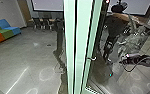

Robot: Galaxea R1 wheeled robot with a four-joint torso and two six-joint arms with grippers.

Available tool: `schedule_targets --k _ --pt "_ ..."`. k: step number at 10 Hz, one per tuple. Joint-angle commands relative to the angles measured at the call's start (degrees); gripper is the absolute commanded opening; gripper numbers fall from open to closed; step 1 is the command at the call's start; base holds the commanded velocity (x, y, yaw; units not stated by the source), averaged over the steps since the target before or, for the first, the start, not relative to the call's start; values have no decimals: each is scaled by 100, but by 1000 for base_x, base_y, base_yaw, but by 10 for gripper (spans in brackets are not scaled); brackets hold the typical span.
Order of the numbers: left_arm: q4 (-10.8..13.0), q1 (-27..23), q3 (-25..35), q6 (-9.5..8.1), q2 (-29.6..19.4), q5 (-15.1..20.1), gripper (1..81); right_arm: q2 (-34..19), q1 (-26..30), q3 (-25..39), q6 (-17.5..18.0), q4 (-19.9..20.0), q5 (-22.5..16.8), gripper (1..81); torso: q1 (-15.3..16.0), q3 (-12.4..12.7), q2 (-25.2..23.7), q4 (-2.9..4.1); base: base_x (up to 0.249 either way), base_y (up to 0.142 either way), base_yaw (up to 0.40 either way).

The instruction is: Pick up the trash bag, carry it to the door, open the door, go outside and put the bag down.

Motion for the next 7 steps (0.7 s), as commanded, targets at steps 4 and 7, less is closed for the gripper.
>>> schedule_targets --k 4,7 --pt "7 -222 18 46 -6 430 10 -645 1254 398 124 -820 -562 811 0 0 0 0 0 0 0" --pt "16 -222 18 55 2 439 10 -1146 1263 346 89 -996 -536 811 0 0 0 0 0 0 0"
